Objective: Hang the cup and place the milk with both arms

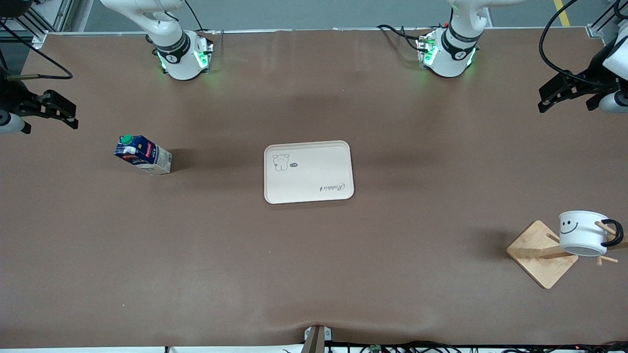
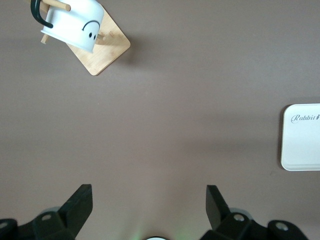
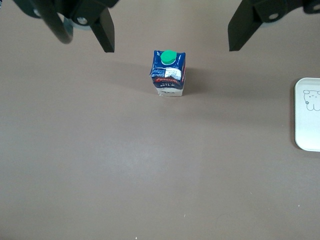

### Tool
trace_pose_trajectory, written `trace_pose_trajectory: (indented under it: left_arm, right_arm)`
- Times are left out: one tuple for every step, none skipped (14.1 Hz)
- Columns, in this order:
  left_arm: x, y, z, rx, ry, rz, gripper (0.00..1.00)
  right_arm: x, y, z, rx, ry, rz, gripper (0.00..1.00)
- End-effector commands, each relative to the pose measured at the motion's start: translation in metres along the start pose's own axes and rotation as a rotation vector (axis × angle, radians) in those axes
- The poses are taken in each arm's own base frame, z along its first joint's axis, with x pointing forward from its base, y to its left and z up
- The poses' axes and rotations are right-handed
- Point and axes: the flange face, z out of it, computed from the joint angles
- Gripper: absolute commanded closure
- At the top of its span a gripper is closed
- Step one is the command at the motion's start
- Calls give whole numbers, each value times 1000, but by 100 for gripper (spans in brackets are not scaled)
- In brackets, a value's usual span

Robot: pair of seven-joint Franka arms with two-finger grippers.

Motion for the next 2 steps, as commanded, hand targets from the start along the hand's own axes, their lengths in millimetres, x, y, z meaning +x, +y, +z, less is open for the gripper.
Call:
trace_pose_trajectory:
  left_arm:
    - [-6,-7,-9,9,-9,-18,0]
    - [-7,-6,-12,9,-5,-19,0]
  right_arm:
    - [-7,3,-1,15,16,-41,0]
    - [-7,3,-3,16,20,-46,0]
